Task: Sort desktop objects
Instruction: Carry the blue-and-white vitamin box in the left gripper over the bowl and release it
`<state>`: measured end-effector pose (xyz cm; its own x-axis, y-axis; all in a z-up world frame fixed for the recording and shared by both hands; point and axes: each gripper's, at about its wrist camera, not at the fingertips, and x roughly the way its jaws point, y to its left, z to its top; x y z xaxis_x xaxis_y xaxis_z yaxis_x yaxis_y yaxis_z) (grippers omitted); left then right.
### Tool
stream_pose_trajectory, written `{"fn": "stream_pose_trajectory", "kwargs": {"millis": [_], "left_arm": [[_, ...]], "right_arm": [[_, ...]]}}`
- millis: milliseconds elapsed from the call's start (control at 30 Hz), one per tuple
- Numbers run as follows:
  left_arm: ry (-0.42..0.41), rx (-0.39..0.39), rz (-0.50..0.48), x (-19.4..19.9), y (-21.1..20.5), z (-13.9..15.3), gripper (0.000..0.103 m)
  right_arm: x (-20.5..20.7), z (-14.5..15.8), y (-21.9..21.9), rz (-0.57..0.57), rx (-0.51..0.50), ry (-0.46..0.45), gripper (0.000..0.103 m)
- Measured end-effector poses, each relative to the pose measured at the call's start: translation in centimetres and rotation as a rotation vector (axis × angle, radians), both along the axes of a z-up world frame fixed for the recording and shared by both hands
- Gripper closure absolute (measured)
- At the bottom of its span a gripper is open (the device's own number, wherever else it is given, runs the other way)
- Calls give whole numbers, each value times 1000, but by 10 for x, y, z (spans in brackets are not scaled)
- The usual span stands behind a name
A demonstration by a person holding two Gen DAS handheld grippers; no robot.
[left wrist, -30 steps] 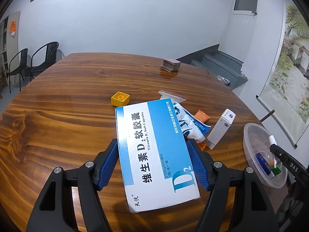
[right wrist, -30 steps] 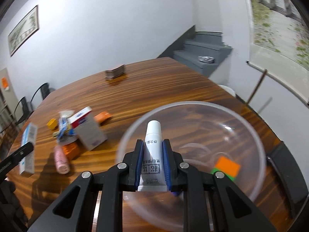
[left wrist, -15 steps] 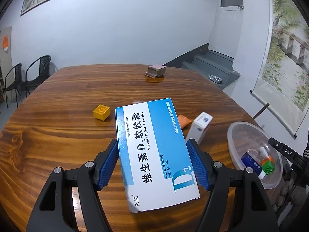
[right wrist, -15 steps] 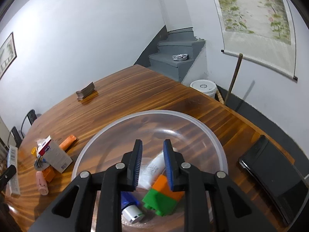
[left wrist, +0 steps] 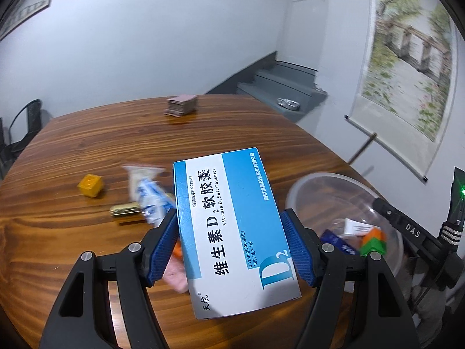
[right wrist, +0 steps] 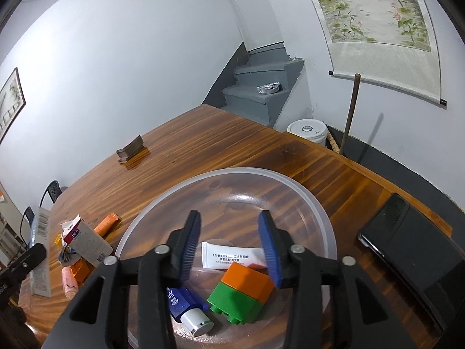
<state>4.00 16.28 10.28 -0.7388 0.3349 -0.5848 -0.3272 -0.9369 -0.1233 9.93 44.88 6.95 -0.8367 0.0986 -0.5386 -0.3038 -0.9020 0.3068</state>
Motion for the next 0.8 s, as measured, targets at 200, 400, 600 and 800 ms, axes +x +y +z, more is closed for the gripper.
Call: {"fn": "stream_pose_trajectory", "kwargs": {"millis": [200, 400, 600, 800], "left_arm": [[-24, -3, -85, -11, 33, -4, 29], [-41, -4, -146, -21, 63, -4, 29], [-54, -4, -202, -31, 86, -5, 29], [-57, -9, -262, -41, 110, -6, 29]], "right_arm": [[2, 0, 3, -10, -20, 18, 43], [4, 0, 2, -5, -18, 18, 43], [10, 1, 9, -52, -29, 31, 41], [10, 1, 9, -50, -27, 27, 40]]}}
